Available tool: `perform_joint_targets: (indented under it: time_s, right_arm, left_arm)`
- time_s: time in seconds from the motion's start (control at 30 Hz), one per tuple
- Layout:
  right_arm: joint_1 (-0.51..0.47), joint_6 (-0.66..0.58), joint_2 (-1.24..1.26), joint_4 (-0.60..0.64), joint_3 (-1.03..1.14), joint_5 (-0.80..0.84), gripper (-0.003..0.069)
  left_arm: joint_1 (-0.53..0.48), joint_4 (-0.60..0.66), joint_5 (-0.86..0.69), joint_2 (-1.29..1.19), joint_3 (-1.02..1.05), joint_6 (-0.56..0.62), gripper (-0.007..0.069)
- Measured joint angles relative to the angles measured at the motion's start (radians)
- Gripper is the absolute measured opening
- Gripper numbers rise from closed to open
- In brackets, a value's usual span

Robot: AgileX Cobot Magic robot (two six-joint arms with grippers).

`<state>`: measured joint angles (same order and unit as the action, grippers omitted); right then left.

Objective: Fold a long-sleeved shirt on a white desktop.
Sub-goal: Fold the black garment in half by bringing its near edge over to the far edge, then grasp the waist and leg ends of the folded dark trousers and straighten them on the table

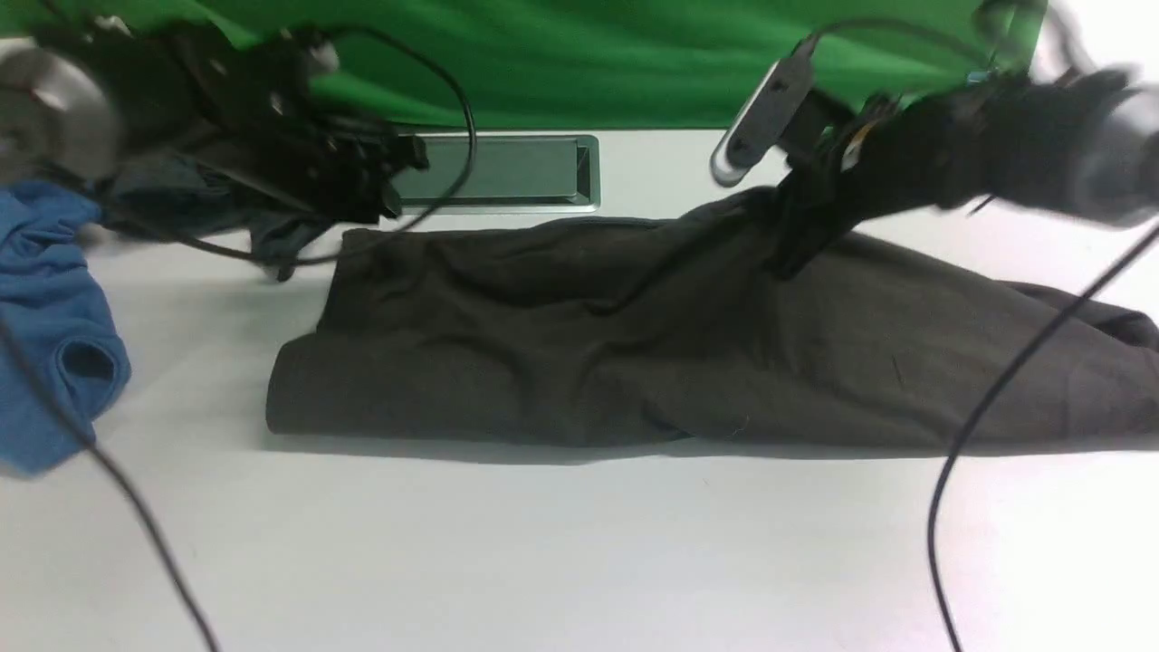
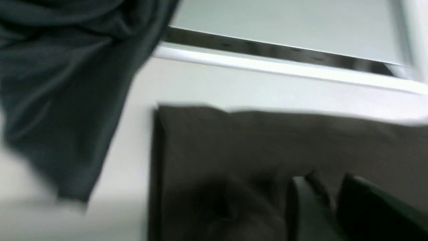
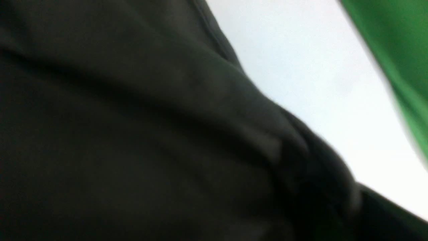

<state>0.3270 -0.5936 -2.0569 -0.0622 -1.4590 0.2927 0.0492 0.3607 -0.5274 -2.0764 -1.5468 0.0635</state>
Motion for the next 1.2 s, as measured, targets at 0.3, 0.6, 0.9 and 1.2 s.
perform_joint_targets:
  time_s: [0.3, 0.6, 0.9, 1.2]
  right_arm:
    - [0.0, 0.209, 0.079, 0.0, -0.005, 0.077, 0.0676]
    - [0.0, 0.578, 0.4, 0.005, -0.014, 0.44, 0.0549]
    - [0.0, 0.629, 0.421, 0.013, -0.013, 0.645, 0.0542]
    - [0.023, 0.623, 0.421, 0.02, -0.013, 0.648, 0.0542]
  left_arm:
    - [-0.011, -0.092, -0.102, 0.072, -0.057, -0.014, 0.0664]
    - [-0.121, -0.147, -0.504, 0.276, 0.117, -0.064, 0.0693]
    - [-0.121, 0.21, -0.171, 0.319, 0.547, 0.018, 0.0693]
    - [-0.121, 0.276, 0.023, 0.281, 0.576, 0.059, 0.0694]
